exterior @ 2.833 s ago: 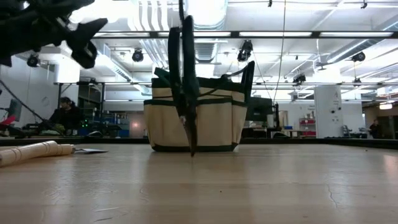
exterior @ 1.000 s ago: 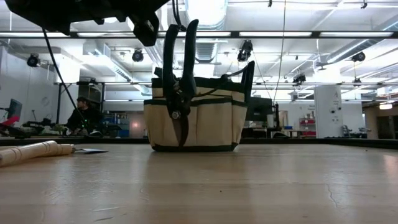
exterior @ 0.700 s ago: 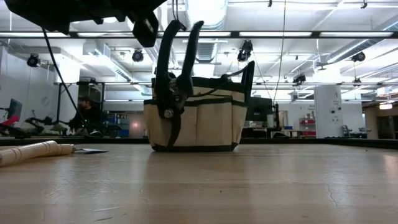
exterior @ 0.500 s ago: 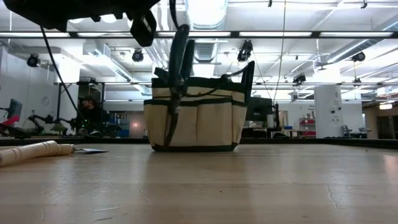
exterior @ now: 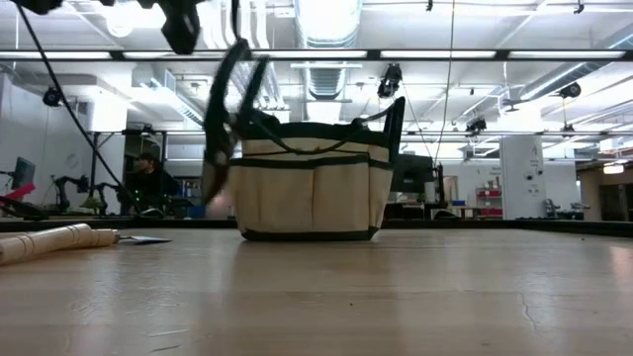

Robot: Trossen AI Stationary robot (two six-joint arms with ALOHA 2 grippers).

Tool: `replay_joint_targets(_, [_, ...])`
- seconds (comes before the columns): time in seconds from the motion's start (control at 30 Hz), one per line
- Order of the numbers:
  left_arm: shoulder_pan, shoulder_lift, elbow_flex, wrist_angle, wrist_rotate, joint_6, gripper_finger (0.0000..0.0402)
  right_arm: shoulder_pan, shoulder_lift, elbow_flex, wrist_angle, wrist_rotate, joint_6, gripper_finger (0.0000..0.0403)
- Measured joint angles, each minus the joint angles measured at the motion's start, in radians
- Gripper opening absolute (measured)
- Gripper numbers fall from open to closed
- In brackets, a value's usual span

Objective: Pick & Place Garden tools in Gardening bag
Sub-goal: Put the green shear scissors into the light brown gardening bag

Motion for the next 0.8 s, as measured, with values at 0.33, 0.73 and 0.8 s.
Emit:
replay_joint_targets(0.33, [-0.032,-0.200,-0.001,-0.184,-0.329,0.068,0.0003,0.038,0.000,0.000,0.001,0.001,0.016,0.0079])
replay_joint_targets(0.73, [-0.021,-0.233,0.045,-0.129,-0.465,0.270,0.0003,0.040,0.000,-0.002,0.002,0.003,0.019,0.0070])
replay_joint_targets(0.8, [-0.018,-0.232,0.049,-0.104,-0.464,0.292,0.0004,0.040,0.000,-0.002,0.002,0.003,0.019,0.0073])
